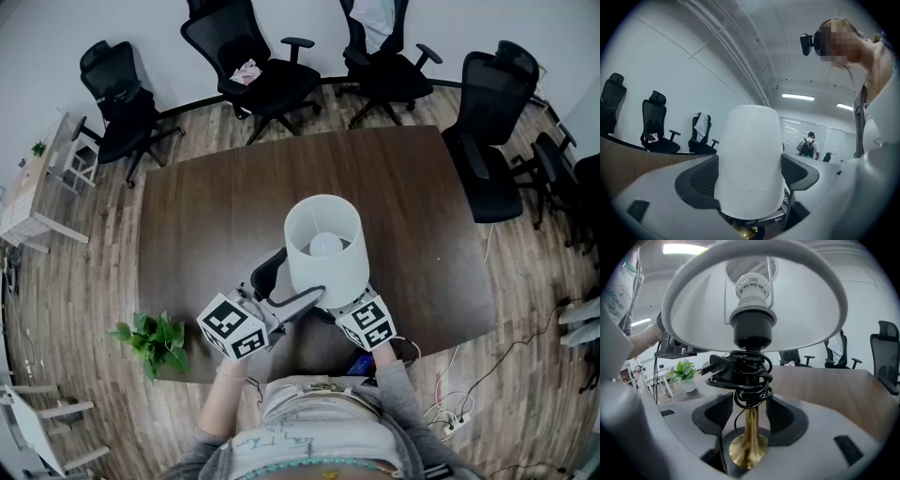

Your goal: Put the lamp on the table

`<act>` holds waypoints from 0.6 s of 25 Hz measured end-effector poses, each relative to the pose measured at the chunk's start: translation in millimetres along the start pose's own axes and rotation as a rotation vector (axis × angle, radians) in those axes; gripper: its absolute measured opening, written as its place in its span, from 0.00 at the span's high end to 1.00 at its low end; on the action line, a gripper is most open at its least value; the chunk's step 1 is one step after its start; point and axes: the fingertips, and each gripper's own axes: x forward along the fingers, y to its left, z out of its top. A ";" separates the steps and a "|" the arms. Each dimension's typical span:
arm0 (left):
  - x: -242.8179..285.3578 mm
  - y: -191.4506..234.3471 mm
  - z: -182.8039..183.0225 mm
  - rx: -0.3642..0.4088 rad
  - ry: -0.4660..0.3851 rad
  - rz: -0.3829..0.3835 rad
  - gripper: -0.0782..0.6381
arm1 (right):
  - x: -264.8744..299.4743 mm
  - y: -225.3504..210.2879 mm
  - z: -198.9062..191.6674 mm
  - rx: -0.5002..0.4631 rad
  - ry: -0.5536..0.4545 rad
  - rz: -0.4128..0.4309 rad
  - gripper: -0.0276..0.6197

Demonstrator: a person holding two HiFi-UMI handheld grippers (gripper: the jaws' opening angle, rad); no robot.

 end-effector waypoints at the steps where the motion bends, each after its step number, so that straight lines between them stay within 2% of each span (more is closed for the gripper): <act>1: -1.1 -0.2 -0.8 0.000 0.001 0.002 0.28 | -0.4 0.4 0.2 0.001 -0.003 0.001 0.62; 15: -7.3 -13.5 -6.5 0.001 0.003 0.011 0.28 | -19.7 -0.9 -6.0 -0.001 -0.014 -0.021 0.59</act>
